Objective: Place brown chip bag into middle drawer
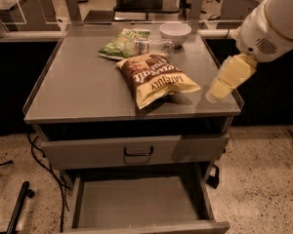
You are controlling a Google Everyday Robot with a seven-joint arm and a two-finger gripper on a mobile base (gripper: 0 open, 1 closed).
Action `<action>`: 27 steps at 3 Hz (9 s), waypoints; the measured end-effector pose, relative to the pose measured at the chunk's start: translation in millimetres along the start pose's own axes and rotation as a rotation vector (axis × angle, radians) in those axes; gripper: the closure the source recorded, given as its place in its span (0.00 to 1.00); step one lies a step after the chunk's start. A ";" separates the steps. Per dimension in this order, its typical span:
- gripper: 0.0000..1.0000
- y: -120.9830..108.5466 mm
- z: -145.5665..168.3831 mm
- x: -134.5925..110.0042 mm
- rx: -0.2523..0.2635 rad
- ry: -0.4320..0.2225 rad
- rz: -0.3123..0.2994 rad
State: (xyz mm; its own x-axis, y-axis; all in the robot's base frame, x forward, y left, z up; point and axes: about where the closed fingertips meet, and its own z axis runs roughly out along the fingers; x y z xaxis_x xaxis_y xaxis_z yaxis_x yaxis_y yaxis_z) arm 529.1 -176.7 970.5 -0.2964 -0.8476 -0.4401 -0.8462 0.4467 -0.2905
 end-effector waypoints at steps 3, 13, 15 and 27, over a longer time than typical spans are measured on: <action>0.00 -23.6 65.7 -47.3 0.054 -0.116 0.144; 0.41 -22.9 218.4 -75.9 -0.152 -0.183 0.259; 0.87 -17.1 189.1 -83.6 -0.151 -0.193 0.238; 1.00 149.1 45.8 7.3 -0.427 -0.253 -0.212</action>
Offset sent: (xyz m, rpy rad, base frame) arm 0.0887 0.0672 -0.0361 0.1036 -0.0760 -0.1288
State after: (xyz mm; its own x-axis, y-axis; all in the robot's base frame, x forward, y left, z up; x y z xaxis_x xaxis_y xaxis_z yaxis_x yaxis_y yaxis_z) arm 421.0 -103.2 885.1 -0.0282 -0.7873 -0.6160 -0.9963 0.0725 -0.0470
